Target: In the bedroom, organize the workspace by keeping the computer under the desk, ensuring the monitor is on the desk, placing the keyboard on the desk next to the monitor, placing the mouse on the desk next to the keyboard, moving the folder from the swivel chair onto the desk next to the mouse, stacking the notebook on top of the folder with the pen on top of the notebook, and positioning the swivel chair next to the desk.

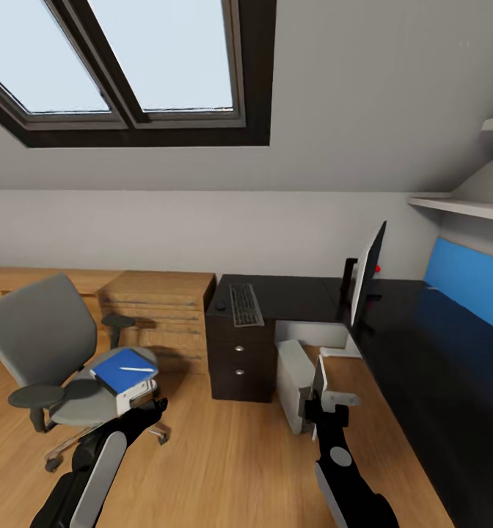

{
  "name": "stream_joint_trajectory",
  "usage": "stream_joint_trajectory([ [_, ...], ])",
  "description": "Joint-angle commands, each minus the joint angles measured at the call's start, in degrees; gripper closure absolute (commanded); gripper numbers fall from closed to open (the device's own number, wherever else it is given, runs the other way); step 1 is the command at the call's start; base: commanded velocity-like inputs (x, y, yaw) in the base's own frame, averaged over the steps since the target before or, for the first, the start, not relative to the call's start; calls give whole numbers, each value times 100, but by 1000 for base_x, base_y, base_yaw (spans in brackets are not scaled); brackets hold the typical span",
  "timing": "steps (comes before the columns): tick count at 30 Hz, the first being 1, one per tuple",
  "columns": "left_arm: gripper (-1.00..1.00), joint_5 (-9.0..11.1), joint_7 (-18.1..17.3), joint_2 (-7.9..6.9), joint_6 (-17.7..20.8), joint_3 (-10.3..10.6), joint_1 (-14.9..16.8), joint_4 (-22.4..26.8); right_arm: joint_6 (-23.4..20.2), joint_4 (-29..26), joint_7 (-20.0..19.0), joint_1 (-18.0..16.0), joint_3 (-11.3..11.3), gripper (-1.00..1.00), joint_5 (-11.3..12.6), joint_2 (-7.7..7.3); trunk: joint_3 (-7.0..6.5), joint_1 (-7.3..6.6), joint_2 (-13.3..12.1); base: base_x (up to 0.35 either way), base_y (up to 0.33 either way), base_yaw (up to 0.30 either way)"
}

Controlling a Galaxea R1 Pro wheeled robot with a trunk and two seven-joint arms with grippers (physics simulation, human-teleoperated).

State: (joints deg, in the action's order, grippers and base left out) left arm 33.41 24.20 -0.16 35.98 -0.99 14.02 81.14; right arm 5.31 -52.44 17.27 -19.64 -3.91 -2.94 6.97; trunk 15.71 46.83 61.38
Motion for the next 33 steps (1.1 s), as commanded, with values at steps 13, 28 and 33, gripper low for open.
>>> stream_joint_trajectory([
  [13,-100,57,54,-2,13,3,4,7,14,-78,47,2,-33,100,-32,52,7,4,4,307,40,0],
  [28,-100,43,50,-12,13,116,4,7,14,-350,46,13,3,100,-24,32,7,4,4,246,0,0],
  [33,-100,39,56,-12,7,123,4,7,6,-599,48,13,5,100,305,28,7,4,4,298,0,0],
])
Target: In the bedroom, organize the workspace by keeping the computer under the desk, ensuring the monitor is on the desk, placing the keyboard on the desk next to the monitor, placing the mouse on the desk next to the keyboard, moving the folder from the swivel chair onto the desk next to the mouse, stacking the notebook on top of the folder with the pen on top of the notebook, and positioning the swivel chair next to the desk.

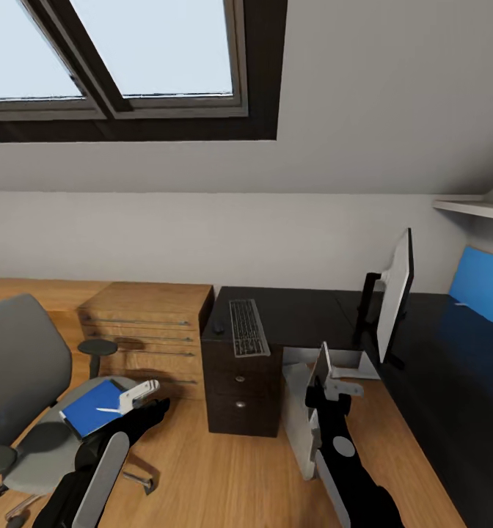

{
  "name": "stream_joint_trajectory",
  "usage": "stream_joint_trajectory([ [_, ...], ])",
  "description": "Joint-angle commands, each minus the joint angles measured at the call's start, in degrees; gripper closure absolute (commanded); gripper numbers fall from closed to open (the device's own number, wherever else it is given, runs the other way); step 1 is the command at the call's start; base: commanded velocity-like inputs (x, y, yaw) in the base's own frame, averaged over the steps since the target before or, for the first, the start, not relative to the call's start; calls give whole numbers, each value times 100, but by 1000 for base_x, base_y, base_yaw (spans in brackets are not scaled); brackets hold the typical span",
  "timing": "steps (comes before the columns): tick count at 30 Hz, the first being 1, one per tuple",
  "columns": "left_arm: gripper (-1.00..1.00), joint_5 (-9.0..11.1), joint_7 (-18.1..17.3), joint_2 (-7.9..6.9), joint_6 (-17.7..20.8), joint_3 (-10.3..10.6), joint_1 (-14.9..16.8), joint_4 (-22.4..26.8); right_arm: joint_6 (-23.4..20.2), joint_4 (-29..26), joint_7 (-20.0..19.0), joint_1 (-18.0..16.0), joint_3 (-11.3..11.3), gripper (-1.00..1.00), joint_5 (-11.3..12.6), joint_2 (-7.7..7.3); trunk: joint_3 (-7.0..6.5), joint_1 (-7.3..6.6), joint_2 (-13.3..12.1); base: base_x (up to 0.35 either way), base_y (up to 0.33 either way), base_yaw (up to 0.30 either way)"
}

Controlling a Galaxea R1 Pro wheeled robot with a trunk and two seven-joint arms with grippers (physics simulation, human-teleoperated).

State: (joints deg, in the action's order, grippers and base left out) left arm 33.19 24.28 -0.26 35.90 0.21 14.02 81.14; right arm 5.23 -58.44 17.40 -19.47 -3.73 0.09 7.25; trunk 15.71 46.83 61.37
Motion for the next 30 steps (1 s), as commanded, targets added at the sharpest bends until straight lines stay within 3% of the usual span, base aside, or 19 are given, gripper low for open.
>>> stream_joint_trajectory([
  [1,-100,62,46,-3,14,4,4,7,8,-78,32,-4,-9,100,147,-6,8,4,5,313,0,0],
  [3,-100,63,45,-4,14,4,4,7,0,-144,32,-4,-6,100,301,-12,8,4,5,304,0,0],
  [4,-100,58,43,-7,14,3,4,7,-18,-311,34,-5,8,100,705,-19,8,4,5,247,0,0],
  [7,-100,60,40,-10,23,-1,4,7,-51,-549,35,-5,30,100,1154,-29,8,4,5,205,0,0],
  [8,-100,63,38,-13,32,-2,4,7,-76,-727,35,-5,49,100,1463,-43,8,4,5,152,0,0],
  [9,-100,69,35,-16,42,-3,4,7,-216,-1051,35,-5,69,100,2191,-115,8,4,5,71,0,0],
  [12,-100,71,34,-17,45,-3,4,7,-391,-1214,31,-4,73,100,2735,-215,8,4,5,46,0,0],
  [13,-100,72,34,-17,46,-3,4,7,-517,-1296,27,-4,70,100,3066,-287,8,4,5,23,0,0],
  [14,-100,72,33,-17,47,-3,4,7,-580,-1331,25,-4,71,100,3219,-316,8,4,5,19,0,0],
  [15,-100,69,33,-16,48,-1,4,7,-698,-1384,21,-4,79,100,3571,-361,8,4,5,12,0,0],
  [18,-100,66,33,-14,48,0,4,7,-834,-1439,14,-4,94,100,4135,-412,8,4,5,7,0,0],
  [22,-100,68,35,-10,49,0,4,7,-881,-1498,-17,-4,201,100,4495,-441,8,4,5,3,0,0],
  [30,-100,65,41,2,25,5,4,7,-909,-1431,-149,-4,524,100,4721,-410,8,4,5,74,33,0],
])
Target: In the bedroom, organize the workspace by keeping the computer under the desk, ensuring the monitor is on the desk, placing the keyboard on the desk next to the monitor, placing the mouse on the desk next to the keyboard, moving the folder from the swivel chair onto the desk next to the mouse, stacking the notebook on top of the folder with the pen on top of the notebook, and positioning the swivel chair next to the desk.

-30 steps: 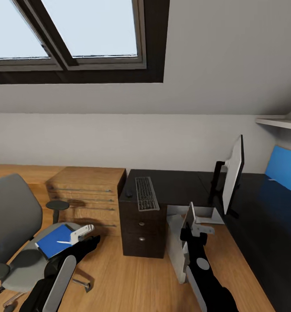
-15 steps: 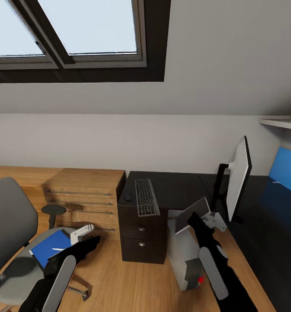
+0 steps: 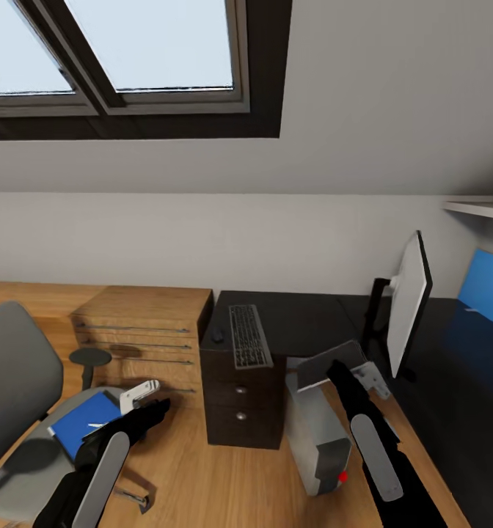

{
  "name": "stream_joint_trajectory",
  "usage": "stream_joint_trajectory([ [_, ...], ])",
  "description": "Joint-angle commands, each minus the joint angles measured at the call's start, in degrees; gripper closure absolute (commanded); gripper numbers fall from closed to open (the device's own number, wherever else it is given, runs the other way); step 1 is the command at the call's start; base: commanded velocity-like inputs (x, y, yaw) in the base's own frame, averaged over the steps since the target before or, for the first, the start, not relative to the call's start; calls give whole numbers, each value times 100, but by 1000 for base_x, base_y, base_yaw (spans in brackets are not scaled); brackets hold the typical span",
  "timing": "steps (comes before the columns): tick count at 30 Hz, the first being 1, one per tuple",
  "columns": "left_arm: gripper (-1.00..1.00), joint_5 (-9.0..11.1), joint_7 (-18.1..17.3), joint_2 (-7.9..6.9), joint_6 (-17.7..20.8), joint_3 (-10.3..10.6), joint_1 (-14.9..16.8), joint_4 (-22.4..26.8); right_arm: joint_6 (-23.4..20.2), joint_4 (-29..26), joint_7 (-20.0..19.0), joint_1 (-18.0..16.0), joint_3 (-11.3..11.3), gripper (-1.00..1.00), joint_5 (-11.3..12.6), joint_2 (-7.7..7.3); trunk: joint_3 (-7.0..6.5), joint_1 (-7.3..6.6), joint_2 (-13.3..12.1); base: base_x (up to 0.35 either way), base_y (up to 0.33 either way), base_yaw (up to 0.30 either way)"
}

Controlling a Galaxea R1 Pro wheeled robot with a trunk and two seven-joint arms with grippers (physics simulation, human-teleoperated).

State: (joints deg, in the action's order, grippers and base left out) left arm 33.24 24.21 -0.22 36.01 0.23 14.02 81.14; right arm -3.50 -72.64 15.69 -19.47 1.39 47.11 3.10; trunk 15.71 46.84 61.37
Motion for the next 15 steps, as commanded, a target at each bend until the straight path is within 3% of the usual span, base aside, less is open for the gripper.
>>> stream_joint_trajectory([
  [1,-100,60,48,-3,14,3,4,7,-35,10,20,-4,15,100,24,6,8,3,5,260,130,0],
  [8,-100,59,48,-4,12,3,4,7,-56,102,9,4,29,100,77,8,8,3,5,281,142,0],
  [15,-100,59,48,-4,14,3,4,7,-77,113,0,12,28,100,700,-8,8,3,5,270,137,0],
])
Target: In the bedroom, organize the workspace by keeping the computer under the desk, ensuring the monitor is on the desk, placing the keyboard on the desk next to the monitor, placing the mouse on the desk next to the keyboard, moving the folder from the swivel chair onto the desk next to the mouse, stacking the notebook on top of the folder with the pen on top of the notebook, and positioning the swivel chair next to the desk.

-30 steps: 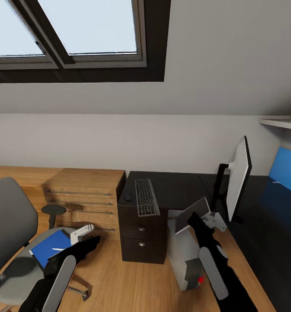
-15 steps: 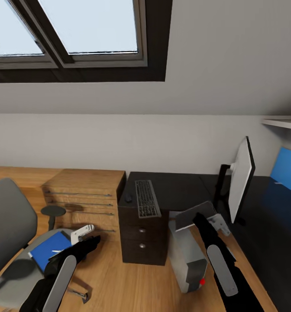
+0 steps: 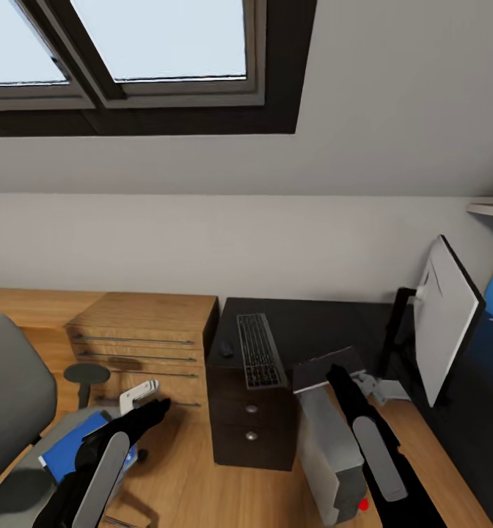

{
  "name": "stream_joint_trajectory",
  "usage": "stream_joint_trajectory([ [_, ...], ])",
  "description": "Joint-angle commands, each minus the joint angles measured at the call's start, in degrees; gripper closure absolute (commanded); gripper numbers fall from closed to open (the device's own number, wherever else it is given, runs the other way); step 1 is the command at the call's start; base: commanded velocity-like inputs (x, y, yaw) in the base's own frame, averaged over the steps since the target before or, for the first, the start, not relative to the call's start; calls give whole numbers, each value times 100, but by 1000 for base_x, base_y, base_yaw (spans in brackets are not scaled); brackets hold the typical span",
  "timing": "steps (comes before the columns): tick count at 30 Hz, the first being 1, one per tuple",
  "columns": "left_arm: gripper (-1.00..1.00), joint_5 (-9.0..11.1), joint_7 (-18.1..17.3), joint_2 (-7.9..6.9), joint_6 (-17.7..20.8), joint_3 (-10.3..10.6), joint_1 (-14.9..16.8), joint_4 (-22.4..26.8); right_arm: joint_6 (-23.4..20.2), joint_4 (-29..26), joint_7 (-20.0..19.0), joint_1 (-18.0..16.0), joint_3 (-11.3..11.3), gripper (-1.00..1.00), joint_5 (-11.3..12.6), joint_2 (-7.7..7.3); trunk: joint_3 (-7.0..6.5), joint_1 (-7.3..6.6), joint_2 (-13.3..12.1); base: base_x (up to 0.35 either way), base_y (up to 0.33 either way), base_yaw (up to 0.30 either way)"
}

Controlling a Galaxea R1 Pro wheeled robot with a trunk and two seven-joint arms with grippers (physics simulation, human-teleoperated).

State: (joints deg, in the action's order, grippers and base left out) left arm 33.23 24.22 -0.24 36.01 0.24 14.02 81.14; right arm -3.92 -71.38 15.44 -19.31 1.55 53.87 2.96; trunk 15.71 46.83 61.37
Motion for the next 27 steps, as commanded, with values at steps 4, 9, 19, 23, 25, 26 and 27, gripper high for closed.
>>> stream_joint_trajectory([
  [4,-100,64,48,1,13,3,4,7,-42,-39,-202,-3,11,100,577,-17,8,3,5,282,133,0],
  [9,-100,68,48,5,12,17,4,7,-40,-37,-1107,4,17,100,667,-26,8,3,5,295,82,0],
  [19,-100,61,50,6,-5,59,4,7,-7,9,-2176,16,30,100,643,-196,8,3,5,287,9,0],
  [23,-100,62,48,6,1,63,4,7,7,12,-2204,27,30,100,638,-220,8,3,5,312,-28,0],
  [25,-100,63,47,6,3,64,4,7,9,25,-2207,29,30,100,636,-222,8,3,5,271,-57,0],
  [26,-100,65,44,6,11,64,4,7,14,63,-2212,30,30,100,638,-224,8,3,5,172,-51,0],
  [27,-100,66,43,6,15,64,4,9,16,89,-2214,29,30,100,639,-224,8,3,5,137,-41,0],
])
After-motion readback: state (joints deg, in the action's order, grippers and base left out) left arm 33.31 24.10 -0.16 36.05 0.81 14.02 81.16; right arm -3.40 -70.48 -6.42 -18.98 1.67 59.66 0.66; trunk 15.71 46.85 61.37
